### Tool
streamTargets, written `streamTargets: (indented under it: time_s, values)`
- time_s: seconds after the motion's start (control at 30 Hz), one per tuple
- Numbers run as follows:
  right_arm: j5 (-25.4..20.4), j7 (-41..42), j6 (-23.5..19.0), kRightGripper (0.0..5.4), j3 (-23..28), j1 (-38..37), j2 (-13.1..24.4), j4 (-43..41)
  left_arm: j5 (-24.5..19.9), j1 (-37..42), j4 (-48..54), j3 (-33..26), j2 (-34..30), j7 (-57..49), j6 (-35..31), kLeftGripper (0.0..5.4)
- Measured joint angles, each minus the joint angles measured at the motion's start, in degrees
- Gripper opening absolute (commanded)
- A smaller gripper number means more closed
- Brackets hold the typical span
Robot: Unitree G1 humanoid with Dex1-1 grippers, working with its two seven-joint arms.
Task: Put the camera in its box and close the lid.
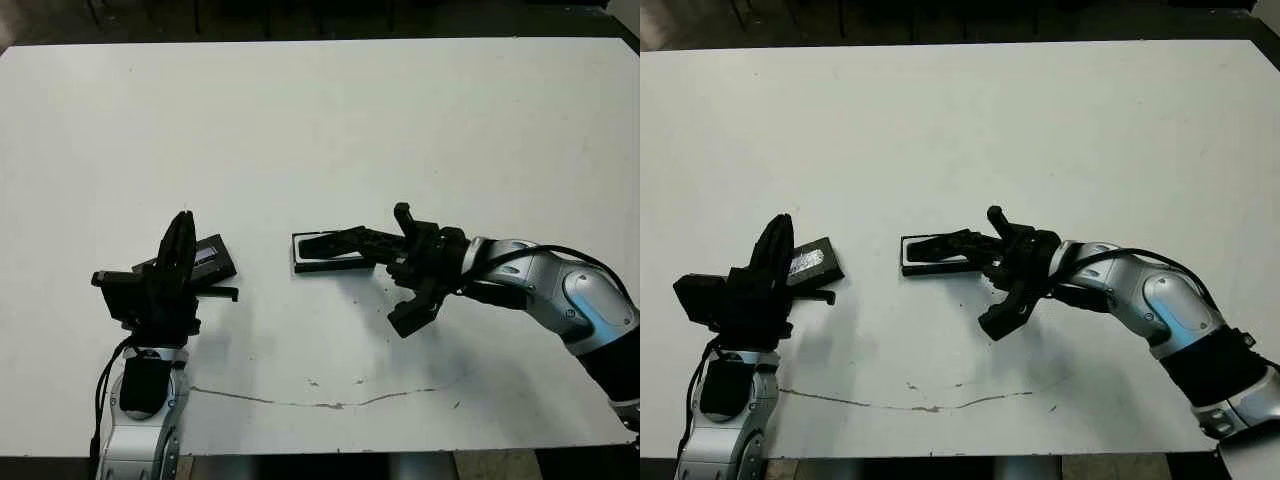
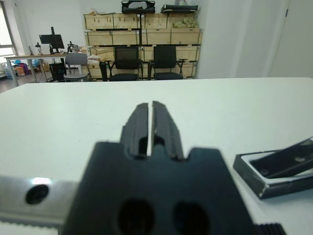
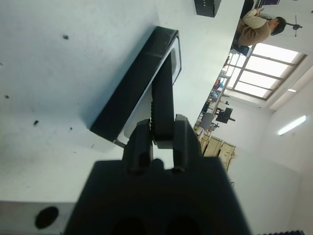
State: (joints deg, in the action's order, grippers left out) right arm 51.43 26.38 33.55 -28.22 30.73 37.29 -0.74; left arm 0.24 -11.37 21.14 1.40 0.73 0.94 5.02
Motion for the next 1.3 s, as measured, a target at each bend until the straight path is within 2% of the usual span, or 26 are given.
streamTargets:
  time_s: [0.37, 0.5, 0.63, 0.77, 1.1, 1.3]
  values:
    - [1.5, 0.5, -0.6, 0.01, -0.6, 2.0, -1.3, 2.4, 0.0, -0.3, 0.2, 0.1, 0.0, 0.0, 0.0, 0.00]
    - [5.7, 4.6, -0.9, 0.66, -1.8, 4.4, -0.3, -0.3, -0.1, -0.3, 0.2, 0.0, 0.0, 0.0, 0.0, 0.00]
    - [6.7, 10.7, -2.2, 1.37, -1.9, 5.2, 1.3, -2.2, -0.1, -0.4, 0.2, 0.0, 0.0, 0.0, 0.0, 0.00]
    - [6.4, 12.6, -2.2, 2.07, -1.4, 5.2, 2.5, -4.1, 0.0, -0.4, 0.3, 0.0, 0.0, 0.0, 0.0, 0.00]
    - [2.7, 13.8, -3.3, 3.81, 2.1, 4.4, 3.9, -7.5, 0.0, -0.4, 0.3, 0.0, 0.0, 0.0, 0.0, 0.00]
    - [-2.1, 11.5, -6.7, 4.87, 7.8, 2.9, 3.7, -8.7, 0.1, -0.4, 0.3, 0.0, 0.0, 0.0, 0.0, 0.00]
